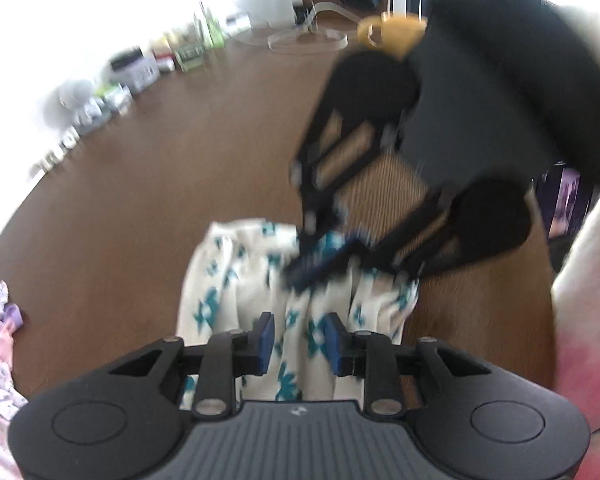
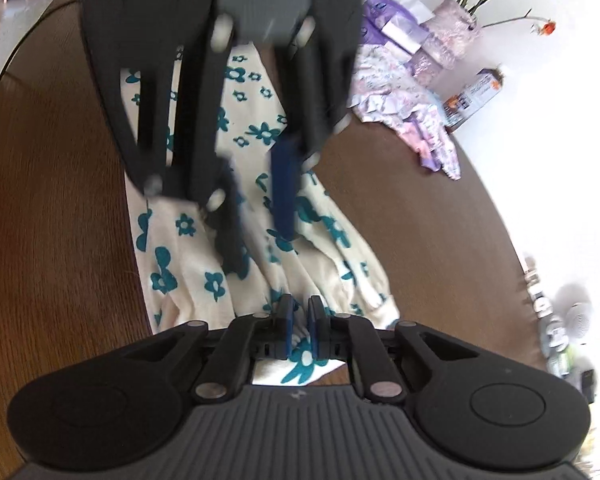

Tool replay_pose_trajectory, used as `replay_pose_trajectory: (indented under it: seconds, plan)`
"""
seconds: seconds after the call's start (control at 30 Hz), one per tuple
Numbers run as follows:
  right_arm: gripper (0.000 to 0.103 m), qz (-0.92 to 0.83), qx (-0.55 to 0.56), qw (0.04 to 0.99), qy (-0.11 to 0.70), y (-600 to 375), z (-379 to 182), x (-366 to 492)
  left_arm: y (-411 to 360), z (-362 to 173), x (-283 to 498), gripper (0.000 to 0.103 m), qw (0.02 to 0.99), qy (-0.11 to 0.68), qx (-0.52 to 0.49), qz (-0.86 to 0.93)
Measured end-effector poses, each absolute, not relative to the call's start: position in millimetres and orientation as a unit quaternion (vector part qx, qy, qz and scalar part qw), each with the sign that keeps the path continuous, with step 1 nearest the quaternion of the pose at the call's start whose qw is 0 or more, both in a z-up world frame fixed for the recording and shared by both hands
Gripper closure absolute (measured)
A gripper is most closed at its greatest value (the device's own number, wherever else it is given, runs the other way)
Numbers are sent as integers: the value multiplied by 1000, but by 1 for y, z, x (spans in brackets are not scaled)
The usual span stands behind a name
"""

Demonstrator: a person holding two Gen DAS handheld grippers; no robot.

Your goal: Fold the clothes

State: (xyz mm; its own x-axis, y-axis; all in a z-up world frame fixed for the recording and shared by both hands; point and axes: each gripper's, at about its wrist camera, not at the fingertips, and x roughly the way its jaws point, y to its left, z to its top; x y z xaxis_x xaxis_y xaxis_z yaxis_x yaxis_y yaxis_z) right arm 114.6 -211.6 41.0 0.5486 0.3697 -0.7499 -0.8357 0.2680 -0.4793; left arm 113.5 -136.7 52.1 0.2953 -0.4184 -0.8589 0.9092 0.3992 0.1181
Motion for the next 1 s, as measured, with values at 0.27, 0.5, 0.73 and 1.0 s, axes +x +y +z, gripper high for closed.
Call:
replay_pose_trajectory:
  seconds: [0.27, 0.5, 0.73, 1.0]
  plan:
    - [80, 416, -429, 754, 272, -225, 51, 104, -122, 41, 111, 81, 745, 397, 297, -446]
    - [82, 403, -463, 746, 258, -223, 31, 91, -104, 64, 105, 83, 766, 376, 290, -433]
    - [82, 375, -497, 747, 233, -218, 23, 78, -119, 67, 99, 77, 762, 357, 282, -460]
    - [83, 338, -401, 820, 228, -241, 49, 63, -123, 46, 98, 81, 757, 370, 281, -458]
